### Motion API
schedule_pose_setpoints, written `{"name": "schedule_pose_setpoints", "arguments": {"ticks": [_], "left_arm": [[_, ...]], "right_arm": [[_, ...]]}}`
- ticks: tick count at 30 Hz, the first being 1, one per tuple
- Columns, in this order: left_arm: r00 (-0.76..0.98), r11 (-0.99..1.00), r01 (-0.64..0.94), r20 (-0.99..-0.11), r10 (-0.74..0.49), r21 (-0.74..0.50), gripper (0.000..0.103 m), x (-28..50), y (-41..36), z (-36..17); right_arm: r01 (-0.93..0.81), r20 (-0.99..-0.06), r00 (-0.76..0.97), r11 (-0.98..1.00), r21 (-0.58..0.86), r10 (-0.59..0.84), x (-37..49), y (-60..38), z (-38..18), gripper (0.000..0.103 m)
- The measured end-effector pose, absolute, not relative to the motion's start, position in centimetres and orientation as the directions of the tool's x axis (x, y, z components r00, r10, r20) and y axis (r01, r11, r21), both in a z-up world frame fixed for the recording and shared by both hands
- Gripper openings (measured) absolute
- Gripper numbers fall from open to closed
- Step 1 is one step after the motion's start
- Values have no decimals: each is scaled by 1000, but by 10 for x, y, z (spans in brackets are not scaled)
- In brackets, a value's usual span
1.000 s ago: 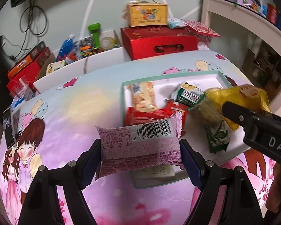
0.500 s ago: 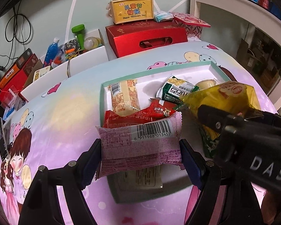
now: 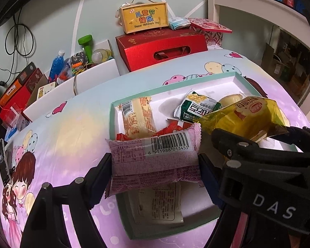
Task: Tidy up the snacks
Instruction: 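Open the right tool over the tray while the left releases the pink packet into it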
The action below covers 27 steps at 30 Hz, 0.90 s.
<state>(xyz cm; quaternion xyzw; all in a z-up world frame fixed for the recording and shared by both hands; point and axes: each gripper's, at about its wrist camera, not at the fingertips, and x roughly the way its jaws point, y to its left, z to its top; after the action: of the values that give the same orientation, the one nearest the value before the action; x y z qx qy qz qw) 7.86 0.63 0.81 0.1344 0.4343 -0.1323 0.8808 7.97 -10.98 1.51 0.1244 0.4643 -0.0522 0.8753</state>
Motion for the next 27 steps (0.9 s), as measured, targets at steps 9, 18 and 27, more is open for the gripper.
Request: {"name": "schedule_pose_setpoints", "arguments": {"ticks": [9, 18, 27], "left_arm": [[560, 926, 363, -818, -132, 99, 84, 76, 6, 11], [566, 928, 358, -815, -127, 105, 86, 72, 9, 19], [587, 933, 345, -800, -126, 106, 96, 68, 15, 29]], "right_arm": [[210, -835, 551, 969, 131, -6, 79, -108, 20, 86], [198, -830, 558, 974, 107, -22, 76, -106, 26, 86], [195, -826, 562, 976, 95, -32, 75, -104, 29, 91]]}}
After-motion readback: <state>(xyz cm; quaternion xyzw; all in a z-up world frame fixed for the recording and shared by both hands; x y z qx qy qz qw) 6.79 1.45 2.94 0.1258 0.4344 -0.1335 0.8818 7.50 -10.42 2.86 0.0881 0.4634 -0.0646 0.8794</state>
